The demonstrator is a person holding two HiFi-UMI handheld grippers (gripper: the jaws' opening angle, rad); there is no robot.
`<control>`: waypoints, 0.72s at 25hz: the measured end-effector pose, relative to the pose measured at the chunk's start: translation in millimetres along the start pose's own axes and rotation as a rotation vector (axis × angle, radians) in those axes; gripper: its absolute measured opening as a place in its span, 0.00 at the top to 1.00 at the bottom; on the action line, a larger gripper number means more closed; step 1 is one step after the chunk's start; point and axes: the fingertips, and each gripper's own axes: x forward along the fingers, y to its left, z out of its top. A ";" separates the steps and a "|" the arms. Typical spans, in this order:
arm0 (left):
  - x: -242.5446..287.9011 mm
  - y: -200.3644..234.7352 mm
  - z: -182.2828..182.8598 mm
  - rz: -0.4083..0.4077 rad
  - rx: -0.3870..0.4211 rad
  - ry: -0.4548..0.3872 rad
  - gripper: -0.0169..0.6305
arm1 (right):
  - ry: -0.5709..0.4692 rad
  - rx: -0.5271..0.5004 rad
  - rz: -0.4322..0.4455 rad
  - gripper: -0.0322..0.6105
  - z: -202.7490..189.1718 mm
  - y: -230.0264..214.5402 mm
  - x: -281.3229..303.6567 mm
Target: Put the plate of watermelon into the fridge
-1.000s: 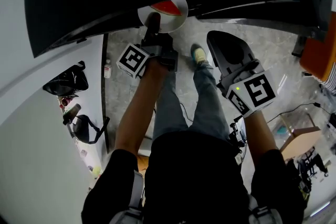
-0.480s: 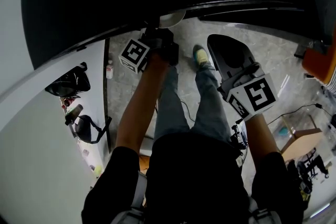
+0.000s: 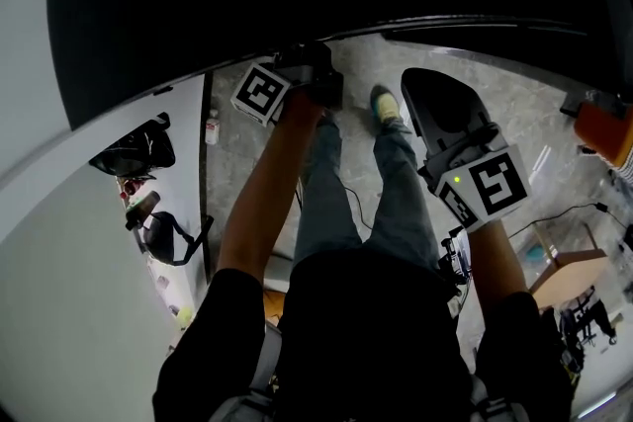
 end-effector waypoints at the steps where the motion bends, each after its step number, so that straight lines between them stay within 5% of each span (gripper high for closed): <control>1: 2.0 -7.4 -0.5 -0.037 0.005 0.002 0.67 | 0.000 0.001 -0.001 0.94 0.0 -0.6 0.2; 4: 0.0 -13.2 -6.8 -0.062 0.076 0.046 0.54 | 0.007 0.001 0.001 0.94 -1.6 0.5 1.4; 9: -4.2 -20.7 -18.1 -0.115 0.333 0.166 0.34 | 0.011 -0.010 0.004 0.94 -0.7 2.9 3.7; 18: -12.8 -8.3 -45.3 -0.062 0.795 0.439 0.29 | 0.012 -0.015 -0.002 0.94 -0.4 0.9 2.8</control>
